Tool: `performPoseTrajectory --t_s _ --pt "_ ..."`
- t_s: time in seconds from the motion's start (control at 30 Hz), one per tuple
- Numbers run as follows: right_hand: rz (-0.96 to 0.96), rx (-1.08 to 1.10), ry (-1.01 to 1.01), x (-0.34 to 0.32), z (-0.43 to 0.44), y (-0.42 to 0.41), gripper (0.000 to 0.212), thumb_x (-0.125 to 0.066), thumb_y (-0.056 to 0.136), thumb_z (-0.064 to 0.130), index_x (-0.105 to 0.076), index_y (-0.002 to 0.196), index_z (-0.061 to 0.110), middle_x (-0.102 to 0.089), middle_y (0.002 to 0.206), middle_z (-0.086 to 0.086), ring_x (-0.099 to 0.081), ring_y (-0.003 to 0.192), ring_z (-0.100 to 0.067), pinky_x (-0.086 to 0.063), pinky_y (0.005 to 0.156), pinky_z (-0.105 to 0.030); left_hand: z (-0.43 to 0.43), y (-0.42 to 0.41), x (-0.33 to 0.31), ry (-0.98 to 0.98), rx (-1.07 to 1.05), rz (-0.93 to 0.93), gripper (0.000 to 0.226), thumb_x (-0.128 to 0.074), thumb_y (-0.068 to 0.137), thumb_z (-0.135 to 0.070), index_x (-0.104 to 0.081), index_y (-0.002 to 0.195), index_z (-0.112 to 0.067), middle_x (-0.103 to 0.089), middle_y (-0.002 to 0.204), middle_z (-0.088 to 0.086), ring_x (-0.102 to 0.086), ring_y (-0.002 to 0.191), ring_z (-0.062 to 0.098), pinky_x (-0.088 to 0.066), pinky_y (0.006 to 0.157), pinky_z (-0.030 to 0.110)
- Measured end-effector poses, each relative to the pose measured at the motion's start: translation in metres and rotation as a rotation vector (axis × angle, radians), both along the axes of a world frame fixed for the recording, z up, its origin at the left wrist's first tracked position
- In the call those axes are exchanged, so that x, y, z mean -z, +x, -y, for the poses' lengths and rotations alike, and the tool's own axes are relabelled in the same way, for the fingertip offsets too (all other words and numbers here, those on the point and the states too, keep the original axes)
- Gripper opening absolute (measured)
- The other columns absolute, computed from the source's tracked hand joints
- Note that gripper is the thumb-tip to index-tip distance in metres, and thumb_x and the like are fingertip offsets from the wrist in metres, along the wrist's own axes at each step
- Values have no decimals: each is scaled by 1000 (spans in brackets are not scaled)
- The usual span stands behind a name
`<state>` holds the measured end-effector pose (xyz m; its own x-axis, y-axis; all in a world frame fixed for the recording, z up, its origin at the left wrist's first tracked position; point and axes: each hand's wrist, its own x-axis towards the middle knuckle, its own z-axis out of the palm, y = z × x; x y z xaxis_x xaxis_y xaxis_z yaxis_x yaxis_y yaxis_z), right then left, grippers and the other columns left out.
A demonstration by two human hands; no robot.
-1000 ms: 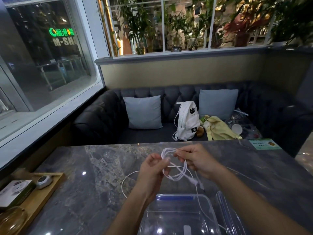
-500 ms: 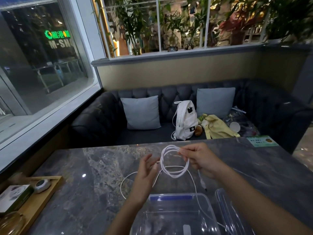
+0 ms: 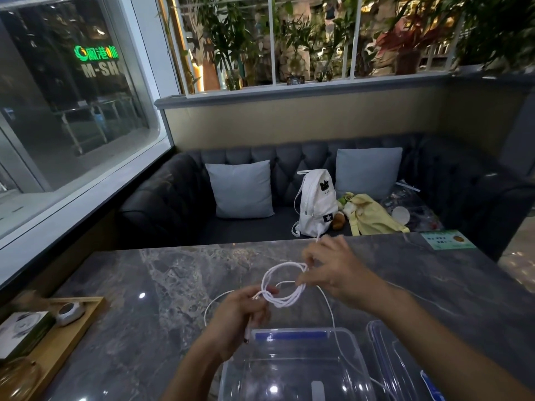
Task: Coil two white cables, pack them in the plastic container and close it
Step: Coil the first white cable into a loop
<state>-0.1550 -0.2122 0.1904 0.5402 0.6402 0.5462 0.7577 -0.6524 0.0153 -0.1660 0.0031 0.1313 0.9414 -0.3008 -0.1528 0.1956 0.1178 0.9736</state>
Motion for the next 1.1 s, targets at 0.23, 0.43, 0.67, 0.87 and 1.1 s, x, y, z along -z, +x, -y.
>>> performPoseTrajectory --t_s 0.23,0.43,0.67,0.87,1.1 --pt "84 35 -15 26 -4 2 26 -71 68 -2 -71 85 17 -66 72 -2 -57 61 -16 -43 55 -25 -3 -2 -4 78 -99 58 26 -57 82 -34 -66 81 -10 -28 45 -9 -21 38 6 -18 37 17" --pt "-248 201 295 42 -20 -1 34 -53 86 17 -58 118 8 -68 107 -10 -63 96 -24 -44 82 -31 5 -1 -2 110 -224 160 21 -49 93 -14 -52 72 -12 -31 43 -11 -23 38 3 -19 36 15" --pt "-532 501 589 48 -54 11 40 -63 82 35 -55 113 10 -62 104 -8 -59 94 -22 -49 79 -35 16 -4 3 369 -234 451 21 -47 94 -16 -56 77 -26 -54 56 -15 -45 52 -2 -39 52 10" --pt "-745 360 660 46 -47 25 21 -66 81 28 -56 69 13 -48 56 6 -42 50 -7 -32 48 -21 13 4 11 690 -395 484 22 -44 94 -23 -57 81 -10 -54 84 8 -50 70 10 -40 68 34" --pt "-1157 5 741 41 -47 19 29 -72 76 12 -51 57 18 -49 38 10 -42 38 -1 -35 39 -14 13 3 20 775 -391 541 9 -42 95 -22 -50 96 -19 -54 96 -2 -56 84 18 -41 68 34"
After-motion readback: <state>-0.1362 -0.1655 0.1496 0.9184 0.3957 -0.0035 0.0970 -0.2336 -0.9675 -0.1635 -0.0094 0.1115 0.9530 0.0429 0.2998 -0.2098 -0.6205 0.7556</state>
